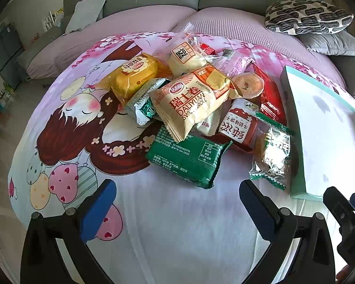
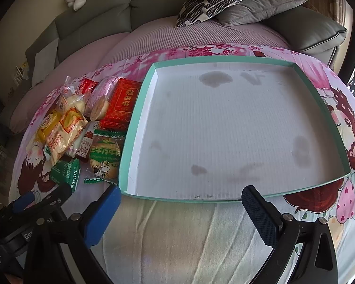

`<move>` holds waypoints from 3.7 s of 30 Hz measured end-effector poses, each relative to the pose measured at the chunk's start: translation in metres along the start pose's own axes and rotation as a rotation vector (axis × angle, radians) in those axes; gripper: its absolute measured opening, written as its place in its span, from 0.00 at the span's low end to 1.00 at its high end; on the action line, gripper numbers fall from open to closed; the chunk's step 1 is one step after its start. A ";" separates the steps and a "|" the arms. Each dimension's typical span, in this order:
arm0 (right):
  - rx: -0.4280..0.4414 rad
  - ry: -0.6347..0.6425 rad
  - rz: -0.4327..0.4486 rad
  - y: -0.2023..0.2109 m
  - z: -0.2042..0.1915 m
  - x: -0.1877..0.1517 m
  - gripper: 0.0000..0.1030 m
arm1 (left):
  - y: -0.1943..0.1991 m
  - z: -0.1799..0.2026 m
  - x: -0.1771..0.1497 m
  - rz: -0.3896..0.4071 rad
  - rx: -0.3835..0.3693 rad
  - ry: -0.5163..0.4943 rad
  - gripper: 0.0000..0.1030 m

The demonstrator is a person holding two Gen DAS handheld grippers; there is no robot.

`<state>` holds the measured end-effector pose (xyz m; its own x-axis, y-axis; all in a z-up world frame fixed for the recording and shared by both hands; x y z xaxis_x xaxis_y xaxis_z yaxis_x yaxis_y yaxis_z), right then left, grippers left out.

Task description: Organize snacks

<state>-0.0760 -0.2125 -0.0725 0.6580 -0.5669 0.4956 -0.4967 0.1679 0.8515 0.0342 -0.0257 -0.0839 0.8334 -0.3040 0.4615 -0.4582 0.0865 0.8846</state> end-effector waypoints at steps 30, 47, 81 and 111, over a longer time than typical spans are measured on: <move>-0.013 0.021 -0.007 0.000 0.000 -0.001 1.00 | 0.001 0.002 -0.001 0.004 -0.005 -0.008 1.00; 0.057 0.018 0.051 0.008 -0.013 0.012 1.00 | 0.001 -0.038 0.012 0.032 -0.017 0.154 1.00; 0.058 0.195 0.068 -0.010 -0.063 0.019 1.00 | -0.061 -0.033 0.021 -0.174 -0.158 0.245 1.00; 0.130 0.324 0.052 -0.025 -0.113 0.027 0.58 | -0.050 -0.029 0.019 -0.137 -0.154 0.224 0.85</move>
<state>0.0182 -0.1407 -0.0613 0.7647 -0.2715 0.5843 -0.5889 0.0737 0.8049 0.0826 -0.0081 -0.1175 0.9396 -0.1075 0.3249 -0.2985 0.2070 0.9317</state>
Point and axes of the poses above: each gripper's, at about its wrist camera, not at the fingertips, and y roughly against the way its jaws point, z to its right, x to its top, the point moved 8 cm from there along -y, roughly the way its jaws point
